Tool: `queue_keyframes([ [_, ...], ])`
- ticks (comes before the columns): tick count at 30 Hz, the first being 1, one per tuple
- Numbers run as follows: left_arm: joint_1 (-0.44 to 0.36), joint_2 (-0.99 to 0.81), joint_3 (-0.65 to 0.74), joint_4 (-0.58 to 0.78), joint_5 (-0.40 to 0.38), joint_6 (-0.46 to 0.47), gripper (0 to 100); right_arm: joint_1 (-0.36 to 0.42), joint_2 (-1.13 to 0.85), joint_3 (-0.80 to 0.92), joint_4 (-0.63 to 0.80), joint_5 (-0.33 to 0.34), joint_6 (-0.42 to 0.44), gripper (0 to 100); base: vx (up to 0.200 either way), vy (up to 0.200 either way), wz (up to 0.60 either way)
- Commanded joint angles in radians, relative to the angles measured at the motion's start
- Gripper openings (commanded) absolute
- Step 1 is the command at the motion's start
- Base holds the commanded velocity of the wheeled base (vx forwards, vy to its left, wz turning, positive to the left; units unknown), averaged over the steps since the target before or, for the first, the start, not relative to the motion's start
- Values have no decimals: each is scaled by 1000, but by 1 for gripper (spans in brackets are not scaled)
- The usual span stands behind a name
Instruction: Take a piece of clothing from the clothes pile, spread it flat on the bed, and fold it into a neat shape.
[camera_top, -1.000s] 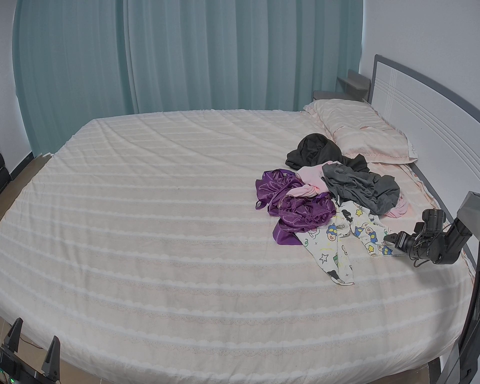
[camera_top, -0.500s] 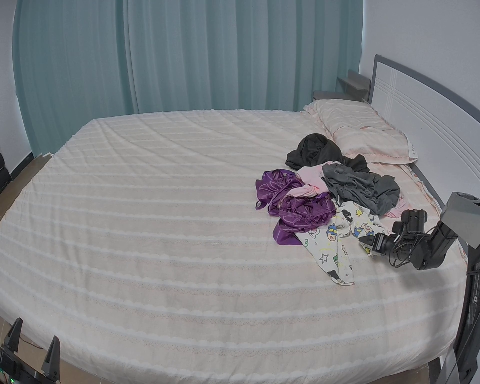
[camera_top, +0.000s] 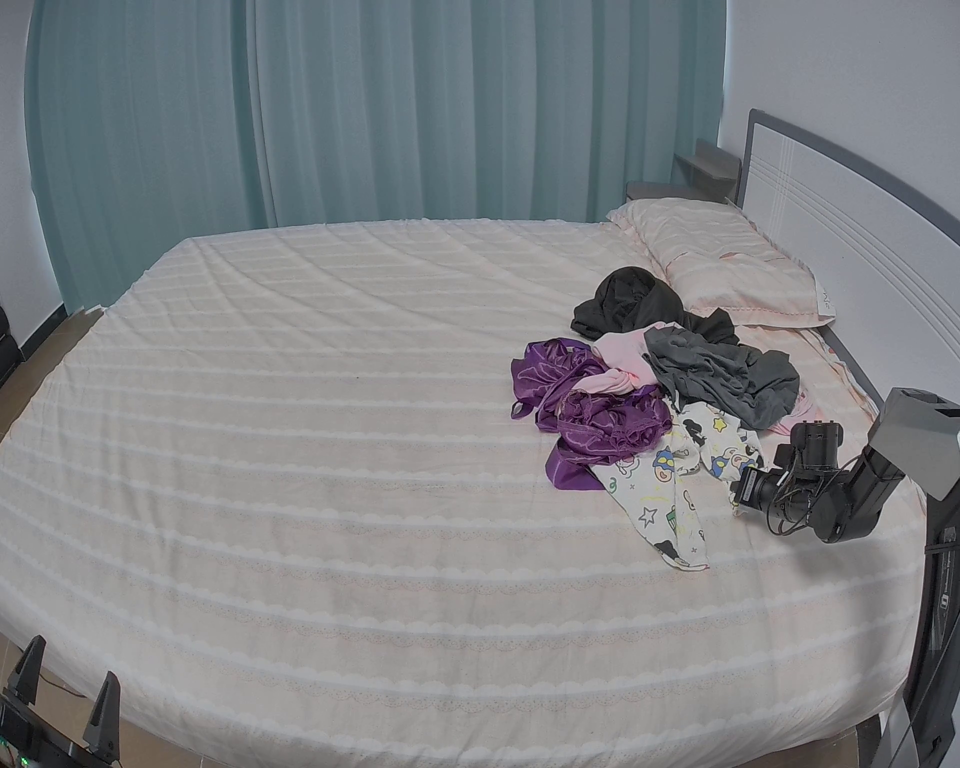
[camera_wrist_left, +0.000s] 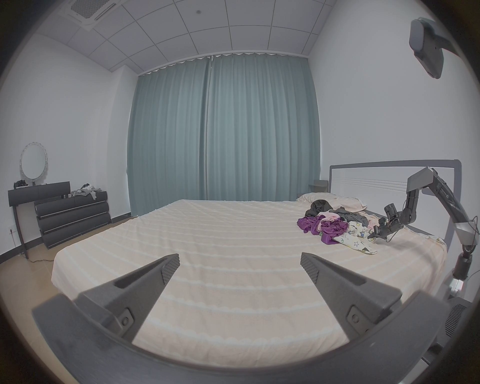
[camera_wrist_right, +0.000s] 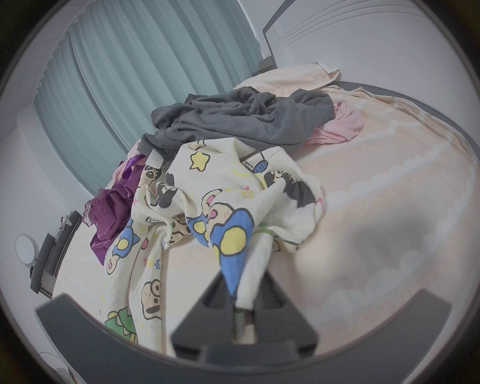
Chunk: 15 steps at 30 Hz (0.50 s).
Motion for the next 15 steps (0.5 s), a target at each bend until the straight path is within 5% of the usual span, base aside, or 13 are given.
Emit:
queue_keyframes([
  [1,0,-16,16,0,1,0,100,-1,-14,2,-2,-2,2,0,0,0,0],
  [11,2,-16,16,0,1,0,100,8,-51,70,-68,-4,11,0,0,0,0],
  [15,2,-16,16,0,1,0,100,6,-89,124,-157,-7,78,0,0,0,0],
])
